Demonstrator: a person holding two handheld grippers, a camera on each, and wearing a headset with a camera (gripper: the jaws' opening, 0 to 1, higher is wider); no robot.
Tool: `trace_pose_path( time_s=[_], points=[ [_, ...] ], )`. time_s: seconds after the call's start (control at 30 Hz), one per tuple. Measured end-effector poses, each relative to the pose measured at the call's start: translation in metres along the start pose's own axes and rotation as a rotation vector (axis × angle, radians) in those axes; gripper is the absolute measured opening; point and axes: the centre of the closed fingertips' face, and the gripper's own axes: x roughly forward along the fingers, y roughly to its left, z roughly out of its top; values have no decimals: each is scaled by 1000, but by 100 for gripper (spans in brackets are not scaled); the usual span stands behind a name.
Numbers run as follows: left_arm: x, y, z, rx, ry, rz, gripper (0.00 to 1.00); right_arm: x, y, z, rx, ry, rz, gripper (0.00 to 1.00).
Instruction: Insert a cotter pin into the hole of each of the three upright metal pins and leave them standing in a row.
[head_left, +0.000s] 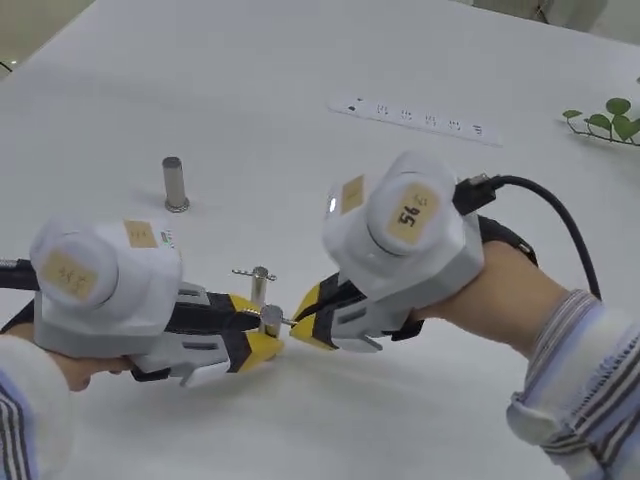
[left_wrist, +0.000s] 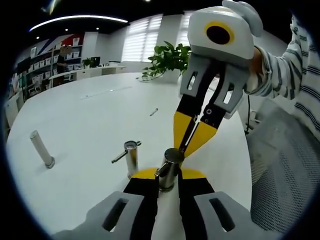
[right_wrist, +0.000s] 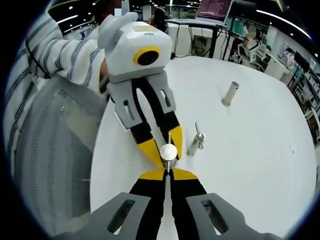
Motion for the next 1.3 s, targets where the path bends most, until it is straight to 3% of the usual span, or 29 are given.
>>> trace_pose_path(
  time_s=[0.23,0.53,0.67,0.87,1.1,1.3],
  points=[
    [0,1,0,-14,-1,0,13,3,-1,4,40,-16,-11,5],
    [0,1,0,-15,1,-2,13,5,0,5,-42,-1,-24,5],
    [0,0,0,-21,2,-1,14,5,0,4,-67,1,-31,15],
    [-2,0,0,-21,4,-5,14,-1,-1,-3,-87,24,-39,18],
    [-6,0,-2,-15,12,-3,14,-10,-7,-7,-68,22,-56,15],
    [-6,1,-2,-15,13,0,13,-15,-7,2,-48,-27,-57,9]
  ],
)
